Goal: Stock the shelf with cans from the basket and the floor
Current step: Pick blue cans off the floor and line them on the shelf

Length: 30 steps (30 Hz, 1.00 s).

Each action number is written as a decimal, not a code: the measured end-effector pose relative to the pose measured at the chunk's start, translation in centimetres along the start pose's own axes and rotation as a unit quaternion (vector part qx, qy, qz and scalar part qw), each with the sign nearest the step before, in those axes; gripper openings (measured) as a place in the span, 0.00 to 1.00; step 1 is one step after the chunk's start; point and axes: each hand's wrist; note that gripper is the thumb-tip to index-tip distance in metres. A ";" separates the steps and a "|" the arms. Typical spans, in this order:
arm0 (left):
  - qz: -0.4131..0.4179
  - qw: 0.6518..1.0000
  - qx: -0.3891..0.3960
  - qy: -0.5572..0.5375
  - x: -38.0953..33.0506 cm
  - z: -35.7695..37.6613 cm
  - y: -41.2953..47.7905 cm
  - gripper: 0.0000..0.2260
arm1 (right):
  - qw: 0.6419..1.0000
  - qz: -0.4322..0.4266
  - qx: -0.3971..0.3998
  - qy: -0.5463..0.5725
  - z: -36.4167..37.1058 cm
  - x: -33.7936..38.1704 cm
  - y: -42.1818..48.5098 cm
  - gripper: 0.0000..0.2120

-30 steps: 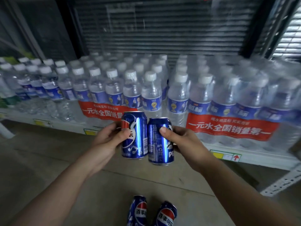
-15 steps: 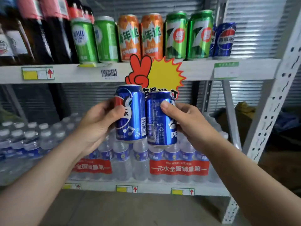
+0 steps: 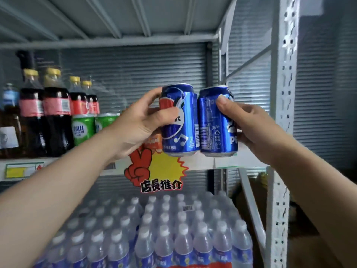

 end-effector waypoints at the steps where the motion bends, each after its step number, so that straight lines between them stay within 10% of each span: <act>1: 0.001 1.000 0.014 0.016 -0.6 0.4 1.1 0.26 | 1.000 -0.006 -0.005 -0.011 -0.8 0.5 0.3 0.39; 19: -0.018 0.954 0.157 0.255 -1.2 5.6 12.0 0.27 | 0.991 -0.003 -0.100 -0.084 -8.4 -0.4 3.3 0.37; 24: -0.012 0.918 0.150 0.366 -1.8 5.5 14.4 0.26 | 0.982 -0.007 -0.156 -0.107 -8.4 -1.6 4.1 0.19; 30: -0.029 0.857 0.178 0.483 -2.0 6.0 17.7 0.32 | 0.964 -0.008 -0.209 -0.166 -9.3 -2.5 4.6 0.25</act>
Point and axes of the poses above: each hand's wrist, its own y-axis towards the middle knuckle, its own z-axis out of the palm, x = y × z, and after that the axes turned 5 degrees about -y, right-handed
